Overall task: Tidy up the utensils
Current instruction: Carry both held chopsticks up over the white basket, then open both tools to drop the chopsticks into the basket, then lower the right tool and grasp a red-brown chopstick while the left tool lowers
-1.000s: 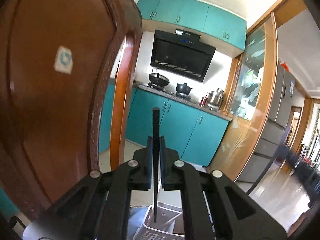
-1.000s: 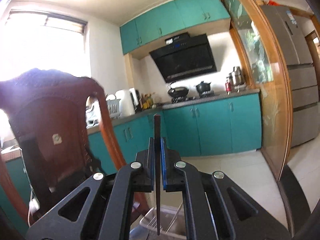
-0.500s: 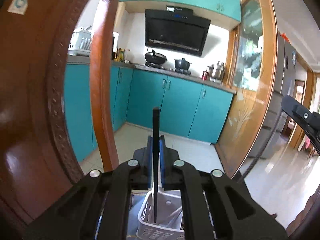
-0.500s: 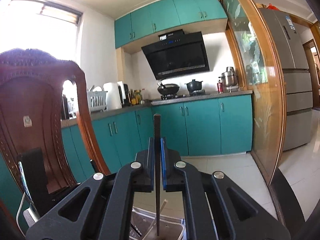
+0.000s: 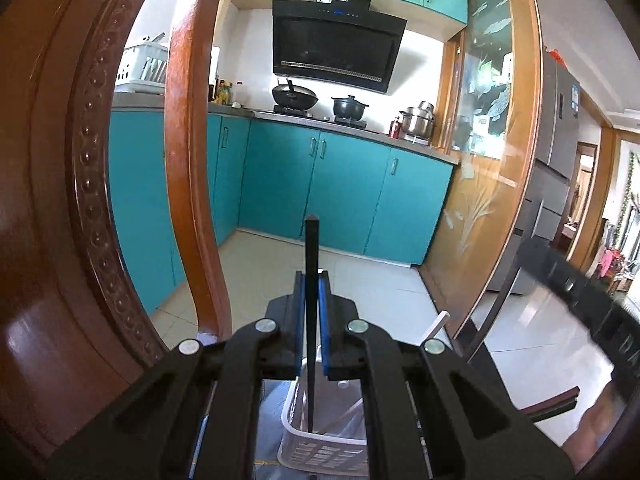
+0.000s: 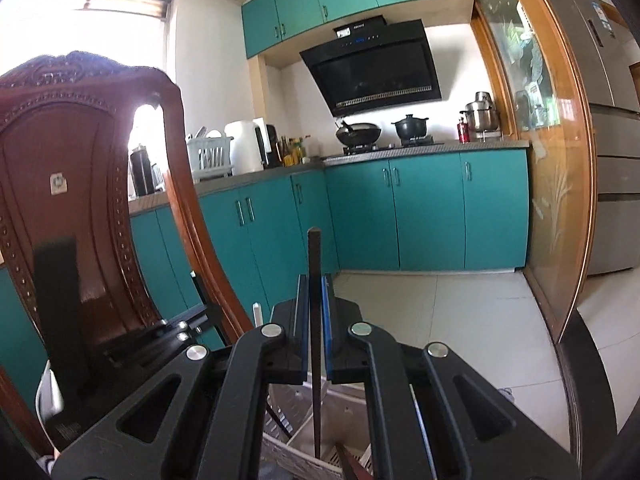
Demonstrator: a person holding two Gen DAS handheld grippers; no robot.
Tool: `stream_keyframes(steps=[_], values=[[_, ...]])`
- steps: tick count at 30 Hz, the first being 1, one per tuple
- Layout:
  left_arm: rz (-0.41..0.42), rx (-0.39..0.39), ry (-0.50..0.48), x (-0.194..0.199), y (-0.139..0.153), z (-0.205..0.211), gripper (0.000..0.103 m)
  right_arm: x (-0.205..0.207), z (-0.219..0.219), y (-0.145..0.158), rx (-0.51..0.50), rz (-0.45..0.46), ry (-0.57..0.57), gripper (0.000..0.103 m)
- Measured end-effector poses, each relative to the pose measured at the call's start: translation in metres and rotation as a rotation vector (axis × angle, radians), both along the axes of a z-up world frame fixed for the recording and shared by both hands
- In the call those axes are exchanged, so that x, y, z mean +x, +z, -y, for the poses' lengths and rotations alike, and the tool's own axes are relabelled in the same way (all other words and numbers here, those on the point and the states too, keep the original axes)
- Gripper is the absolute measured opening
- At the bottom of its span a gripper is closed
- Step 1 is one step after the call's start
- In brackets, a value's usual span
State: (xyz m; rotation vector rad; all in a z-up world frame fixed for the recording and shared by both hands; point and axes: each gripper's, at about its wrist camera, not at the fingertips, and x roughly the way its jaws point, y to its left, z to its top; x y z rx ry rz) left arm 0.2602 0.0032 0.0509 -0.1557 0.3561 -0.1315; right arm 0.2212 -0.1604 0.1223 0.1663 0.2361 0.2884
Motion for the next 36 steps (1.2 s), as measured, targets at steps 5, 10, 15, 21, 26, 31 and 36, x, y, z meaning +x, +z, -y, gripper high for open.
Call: stream_keyframes(steps=[5,10,15,21,26,31,36], values=[[0.005,-0.01,-0.035,-0.004,-0.003,-0.005,0.007,0.002,-0.005,-0.009,-0.013,-0.031,0.006,0.007],[-0.004,0.025,-0.044,-0.004,-0.006,0.005,0.007,-0.004,-0.009,-0.007,-0.046,-0.03,-0.001,0.009],[0.02,0.057,-0.059,-0.019,-0.004,0.013,0.007,-0.025,-0.008,0.005,-0.073,0.022,-0.015,0.023],[0.094,0.109,-0.072,-0.057,0.004,0.017,0.014,-0.073,-0.004,0.02,-0.062,0.103,0.02,0.03],[0.129,0.142,-0.086,-0.096,-0.002,0.016,0.017,-0.118,-0.003,-0.011,-0.108,0.082,0.095,0.031],[0.099,0.219,-0.098,-0.125,-0.023,0.015,0.021,-0.13,-0.009,-0.074,-0.201,-0.124,0.141,0.031],[-0.003,0.246,-0.083,-0.137,-0.053,0.006,0.022,-0.119,-0.017,-0.12,-0.311,-0.342,0.105,0.031]])
